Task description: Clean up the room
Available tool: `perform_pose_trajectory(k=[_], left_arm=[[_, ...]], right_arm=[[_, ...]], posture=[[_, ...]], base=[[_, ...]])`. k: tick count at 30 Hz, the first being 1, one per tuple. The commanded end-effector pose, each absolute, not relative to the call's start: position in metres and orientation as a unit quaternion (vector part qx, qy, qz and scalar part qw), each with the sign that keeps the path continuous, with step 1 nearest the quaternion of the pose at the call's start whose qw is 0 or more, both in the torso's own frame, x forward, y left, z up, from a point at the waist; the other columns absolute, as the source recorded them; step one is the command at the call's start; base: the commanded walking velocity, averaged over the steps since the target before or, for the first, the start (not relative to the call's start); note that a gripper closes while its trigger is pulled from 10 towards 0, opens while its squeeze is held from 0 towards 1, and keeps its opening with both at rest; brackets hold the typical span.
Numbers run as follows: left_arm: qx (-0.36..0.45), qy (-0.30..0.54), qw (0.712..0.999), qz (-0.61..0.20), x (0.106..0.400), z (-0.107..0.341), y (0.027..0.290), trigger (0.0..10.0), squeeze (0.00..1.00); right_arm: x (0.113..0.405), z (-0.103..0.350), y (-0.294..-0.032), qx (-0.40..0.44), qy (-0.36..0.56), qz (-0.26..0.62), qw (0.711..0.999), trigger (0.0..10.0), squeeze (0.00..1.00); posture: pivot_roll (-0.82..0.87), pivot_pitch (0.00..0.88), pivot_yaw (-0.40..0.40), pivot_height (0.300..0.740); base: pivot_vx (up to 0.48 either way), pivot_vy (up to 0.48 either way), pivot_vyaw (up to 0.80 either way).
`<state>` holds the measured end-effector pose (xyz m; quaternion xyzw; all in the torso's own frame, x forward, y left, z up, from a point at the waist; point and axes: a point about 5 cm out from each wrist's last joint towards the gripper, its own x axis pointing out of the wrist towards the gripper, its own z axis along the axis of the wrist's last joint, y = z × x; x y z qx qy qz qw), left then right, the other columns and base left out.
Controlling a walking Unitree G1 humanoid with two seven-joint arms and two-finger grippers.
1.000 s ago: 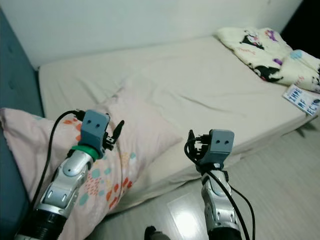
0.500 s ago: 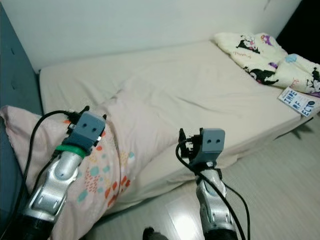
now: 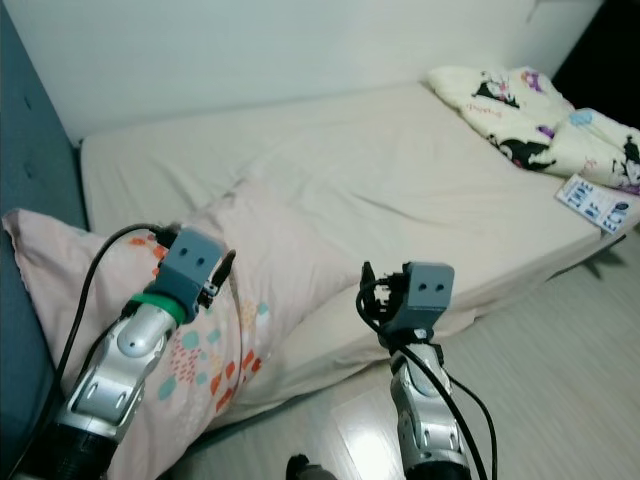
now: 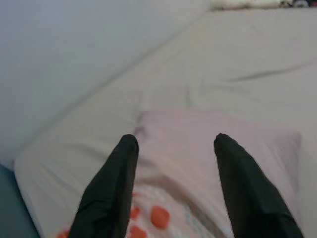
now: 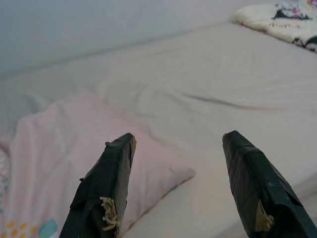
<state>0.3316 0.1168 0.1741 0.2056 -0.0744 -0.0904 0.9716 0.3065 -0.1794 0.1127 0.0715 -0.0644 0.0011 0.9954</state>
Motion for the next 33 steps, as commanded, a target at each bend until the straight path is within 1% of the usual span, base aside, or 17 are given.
perform_pose_trajectory(k=[1, 5, 10, 12, 14, 15, 16, 17, 18, 19, 20, 21, 22, 24, 26, 30, 33], left_arm=[[0.192, -0.068, 0.975, -0.088, 0.332, 0.182, 0.123, 10.0, 1.00], [0.197, -0.070, 0.973, -0.095, 0.331, 0.189, 0.129, 10.0, 1.00], [0.198, -0.057, 0.975, -0.076, 0.330, 0.185, 0.136, 10.0, 1.00], [0.194, -0.002, 0.981, -0.003, 0.327, 0.167, 0.152, 10.0, 1.00], [0.197, 0.012, 0.980, 0.015, 0.326, 0.163, 0.156, 10.0, 1.00], [0.195, 0.030, 0.980, 0.032, 0.320, 0.156, 0.161, 10.0, 1.00], [0.193, 0.042, 0.979, 0.042, 0.317, 0.153, 0.164, 10.0, 1.00], [0.193, 0.042, 0.979, 0.042, 0.317, 0.153, 0.164, 10.0, 1.00], [0.182, 0.051, 0.981, 0.047, 0.309, 0.150, 0.168, 10.0, 0.66], [0.182, 0.051, 0.981, 0.047, 0.309, 0.150, 0.168, 10.0, 0.66], [0.159, 0.057, 0.985, 0.041, 0.285, 0.153, 0.180, 10.0, 0.00], [0.159, 0.057, 0.985, 0.041, 0.285, 0.153, 0.180, 10.0, 0.00], [0.155, 0.057, 0.985, 0.040, 0.276, 0.156, 0.184, 10.0, 0.00], [0.154, 0.057, 0.983, 0.077, 0.255, 0.167, 0.202, 10.0, 0.00], [0.172, 0.050, 0.977, 0.112, 0.244, 0.178, 0.215, 10.0, 0.00], [0.205, 0.046, 0.968, 0.138, 0.243, 0.185, 0.224, 10.0, 0.00], [0.262, 0.119, 0.951, 0.115, 0.250, 0.166, 0.220, 10.0, 0.00]], right_arm=[[0.308, 0.108, -0.179, 0.089, -0.050, 0.020, 0.995, 10.0, 1.00], [0.313, 0.106, -0.174, 0.096, -0.038, 0.046, 0.994, 10.0, 1.00], [0.317, 0.110, -0.170, 0.097, -0.041, 0.059, 0.993, 10.0, 1.00], [0.320, 0.112, -0.167, 0.096, -0.043, 0.061, 0.993, 10.0, 1.00], [0.320, 0.112, -0.167, 0.094, -0.042, 0.060, 0.993, 10.0, 1.00], [0.320, 0.112, -0.166, 0.093, -0.042, 0.058, 0.993, 10.0, 0.25], [0.320, 0.111, -0.166, 0.092, -0.043, 0.058, 0.993, 10.0, 0.00], [0.320, 0.111, -0.166, 0.092, -0.043, 0.058, 0.993, 10.0, 0.00], [0.319, 0.111, -0.167, 0.092, -0.043, 0.056, 0.993, 10.0, 0.00], [0.319, 0.111, -0.167, 0.092, -0.043, 0.056, 0.993, 10.0, 0.00], [0.317, 0.108, -0.170, 0.093, -0.040, 0.053, 0.994, 10.0, 0.00], [0.317, 0.108, -0.170, 0.093, -0.040, 0.053, 0.994, 10.0, 0.00], [0.316, 0.107, -0.171, 0.093, -0.039, 0.052, 0.994, 10.0, 0.00], [0.317, 0.104, -0.173, 0.092, -0.034, 0.053, 0.994, 10.0, 0.00], [0.319, 0.104, -0.171, 0.092, -0.032, 0.056, 0.994, 10.0, 0.00], [0.322, 0.106, -0.167, 0.095, -0.034, 0.062, 0.993, 10.0, 0.00], [0.327, 0.108, -0.158, 0.098, -0.037, 0.073, 0.992, 10.0, 0.00]], posture=[[-0.09, 0.144, -0.029, 0.740], [-0.08, 0.151, -0.028, 0.740], [-0.06, 0.165, -0.028, 0.740], [-0.06, 0.168, -0.027, 0.740], [-0.05, 0.177, -0.024, 0.740], [-0.05, 0.177, -0.024, 0.740], [-0.05, 0.177, -0.024, 0.740], [-0.05, 0.177, -0.024, 0.740], [-0.04, 0.189, -0.017, 0.740], [-0.04, 0.189, -0.017, 0.740], [-0.01, 0.202, -0.017, 0.740], [-0.01, 0.202, -0.017, 0.740], [-0.01, 0.202, -0.017, 0.740], [0.02, 0.213, -0.018, 0.740], [0.04, 0.216, -0.017, 0.740], [0.05, 0.216, -0.018, 0.740], [0.06, 0.210, -0.009, 0.740]], base=[[0.000, 0.000, 0.00], [0.000, 0.000, 0.00], [0.000, 0.000, 0.00], [0.000, 0.000, 0.00], [0.000, 0.000, 0.00], [0.000, 0.000, 0.00], [0.000, 0.000, 0.00], [0.000, 0.000, 0.00], [0.000, 0.000, 0.00], [0.000, 0.000, 0.00], [0.000, 0.000, 0.00], [0.000, 0.000, 0.00], [0.000, 0.000, 0.00], [0.000, 0.000, 0.00], [0.000, 0.000, 0.00], [0.000, 0.000, 0.00], [0.000, 0.000, 0.00]])
